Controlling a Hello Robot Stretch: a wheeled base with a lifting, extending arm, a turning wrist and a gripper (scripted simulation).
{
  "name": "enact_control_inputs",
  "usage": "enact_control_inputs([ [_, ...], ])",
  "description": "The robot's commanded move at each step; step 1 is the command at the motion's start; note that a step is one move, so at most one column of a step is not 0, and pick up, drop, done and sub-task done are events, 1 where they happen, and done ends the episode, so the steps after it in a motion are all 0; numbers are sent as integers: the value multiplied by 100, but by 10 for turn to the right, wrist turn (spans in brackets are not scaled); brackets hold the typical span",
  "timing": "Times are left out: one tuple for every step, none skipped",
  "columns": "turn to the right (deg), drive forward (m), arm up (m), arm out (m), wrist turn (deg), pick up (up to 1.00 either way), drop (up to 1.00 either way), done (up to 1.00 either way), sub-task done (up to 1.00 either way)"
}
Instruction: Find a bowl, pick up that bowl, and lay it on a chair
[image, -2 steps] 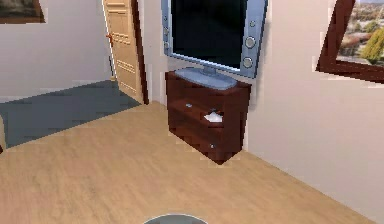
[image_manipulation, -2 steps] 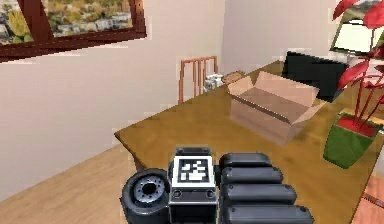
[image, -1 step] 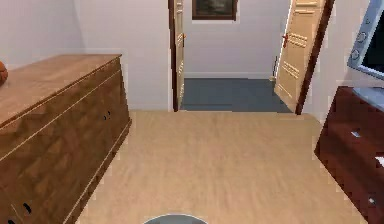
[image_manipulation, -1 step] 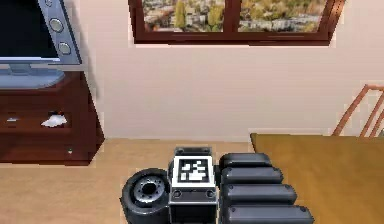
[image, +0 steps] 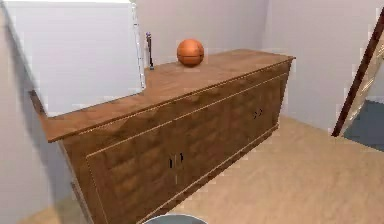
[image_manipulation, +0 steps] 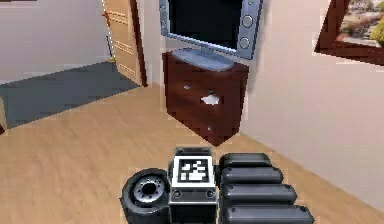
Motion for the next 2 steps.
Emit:
enact_control_inputs([
  [-390, 0, 0, 0, 0, 0, 0, 0, 0],
  [0, 30, 0, 0, 0, 0, 0, 0, 0],
])
